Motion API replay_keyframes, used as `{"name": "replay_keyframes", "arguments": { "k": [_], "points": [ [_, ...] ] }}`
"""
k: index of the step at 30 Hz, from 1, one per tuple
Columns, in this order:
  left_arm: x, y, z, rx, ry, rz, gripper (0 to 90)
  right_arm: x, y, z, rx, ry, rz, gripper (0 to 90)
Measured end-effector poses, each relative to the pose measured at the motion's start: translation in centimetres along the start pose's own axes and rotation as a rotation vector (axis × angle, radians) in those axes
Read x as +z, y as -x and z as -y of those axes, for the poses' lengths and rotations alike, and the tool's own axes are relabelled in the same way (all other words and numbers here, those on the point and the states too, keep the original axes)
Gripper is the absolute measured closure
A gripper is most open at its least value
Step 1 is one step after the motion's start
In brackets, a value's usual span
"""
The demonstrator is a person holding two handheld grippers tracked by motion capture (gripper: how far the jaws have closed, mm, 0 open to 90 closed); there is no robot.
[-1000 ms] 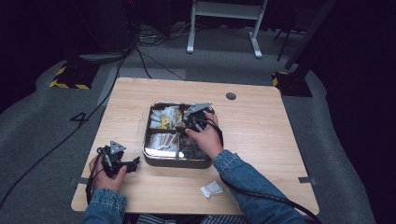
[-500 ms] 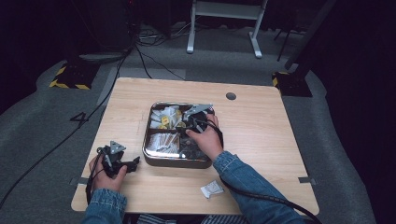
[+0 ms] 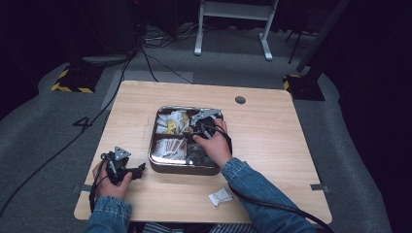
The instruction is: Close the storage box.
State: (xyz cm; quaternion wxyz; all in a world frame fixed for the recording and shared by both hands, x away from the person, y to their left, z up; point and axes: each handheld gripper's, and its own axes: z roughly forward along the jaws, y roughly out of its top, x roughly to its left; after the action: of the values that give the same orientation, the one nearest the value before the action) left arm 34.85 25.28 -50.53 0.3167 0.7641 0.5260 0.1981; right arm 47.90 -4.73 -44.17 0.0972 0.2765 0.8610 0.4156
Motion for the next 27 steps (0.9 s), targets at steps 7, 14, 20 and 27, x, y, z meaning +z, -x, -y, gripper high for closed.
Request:
{"name": "replay_keyframes", "arguments": {
  "k": [7, 14, 20, 27],
  "points": [
    [0.0, 0.0, 0.0, -0.001, 0.0, 0.001, 15.9, 0.0, 0.0, 0.0, -0.022, 0.0, 0.004, 58.4],
    [0.0, 0.0, 0.0, 0.0, 0.0, 0.0, 15.8, -0.1, -0.1, 0.1, -0.032, 0.003, 0.013, 58.3],
    [0.0, 0.0, 0.0, 0.0, 0.0, 0.0, 15.9, -0.2, -0.2, 0.2, -0.023, 0.007, 0.009, 57.2],
    [0.0, 0.0, 0.0, 0.0, 0.0, 0.0, 15.8, -1.0, -0.1, -0.2, -0.02, 0.035, 0.001, 50.3]
  ]
}}
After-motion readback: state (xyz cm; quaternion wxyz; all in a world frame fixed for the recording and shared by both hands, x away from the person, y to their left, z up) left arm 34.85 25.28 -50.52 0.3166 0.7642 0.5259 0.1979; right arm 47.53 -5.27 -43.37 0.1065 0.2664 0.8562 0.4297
